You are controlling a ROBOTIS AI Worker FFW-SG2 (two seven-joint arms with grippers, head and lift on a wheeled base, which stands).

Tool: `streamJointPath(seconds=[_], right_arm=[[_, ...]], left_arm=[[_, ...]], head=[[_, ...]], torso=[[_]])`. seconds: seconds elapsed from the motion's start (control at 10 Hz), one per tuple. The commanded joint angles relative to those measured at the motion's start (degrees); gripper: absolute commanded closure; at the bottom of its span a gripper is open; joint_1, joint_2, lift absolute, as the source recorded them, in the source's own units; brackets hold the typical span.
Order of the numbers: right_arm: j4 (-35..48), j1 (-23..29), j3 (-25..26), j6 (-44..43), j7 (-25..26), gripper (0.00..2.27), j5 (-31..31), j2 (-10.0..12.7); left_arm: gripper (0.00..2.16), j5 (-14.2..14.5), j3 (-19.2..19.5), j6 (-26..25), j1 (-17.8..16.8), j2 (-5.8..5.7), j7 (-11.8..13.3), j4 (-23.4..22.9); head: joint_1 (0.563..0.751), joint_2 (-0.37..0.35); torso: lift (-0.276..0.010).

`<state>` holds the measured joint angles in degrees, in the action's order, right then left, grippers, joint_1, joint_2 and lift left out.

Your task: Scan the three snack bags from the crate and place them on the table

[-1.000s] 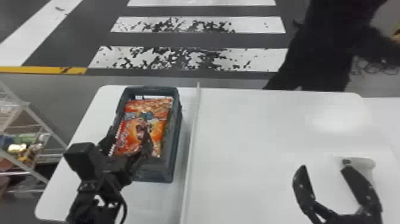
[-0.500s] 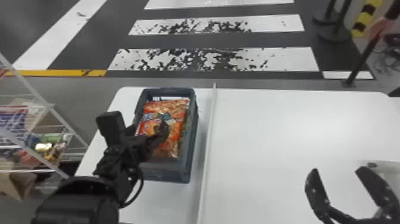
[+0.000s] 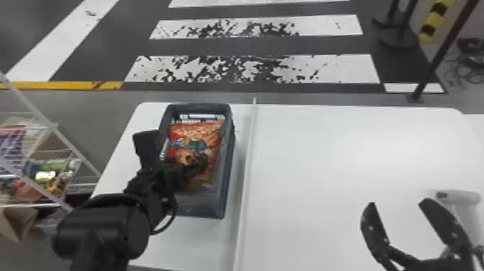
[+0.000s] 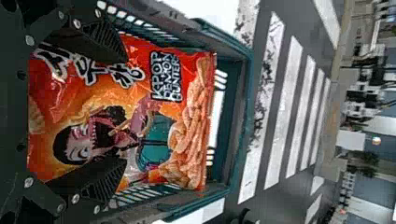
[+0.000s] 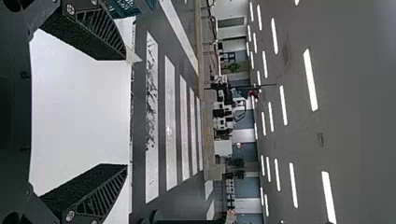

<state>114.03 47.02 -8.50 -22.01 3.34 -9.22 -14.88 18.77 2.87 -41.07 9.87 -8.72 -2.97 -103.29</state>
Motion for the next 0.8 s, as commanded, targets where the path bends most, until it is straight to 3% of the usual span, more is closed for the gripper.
streamJointPath(seconds=[0.0, 0.1, 0.7], right_arm=[[-0.5, -0.2, -0.3, 0.0, 0.0, 0.11, 0.0, -0.1], [-0.7, -0.2, -0.3, 0.0, 0.0, 0.11, -0.2, -0.1], [-1.3, -0.5, -0.8, -0.7, 0.0, 0.11, -0.5, 0.5]], left_arm=[[1.33, 0.7, 0.6, -3.2, -1.8, 0.81, 0.2, 2.9], [2.08, 0.6, 0.8, -2.8, -1.8, 1.16, 0.0, 2.6], [2.13, 0.7, 3.5, 8.4, 3.4, 1.16, -0.6, -2.4]], head=[[0.695, 0.106], [0.695, 0.106], [0.695, 0.139]], torso=[[-0.037], [-0.037], [-0.037]])
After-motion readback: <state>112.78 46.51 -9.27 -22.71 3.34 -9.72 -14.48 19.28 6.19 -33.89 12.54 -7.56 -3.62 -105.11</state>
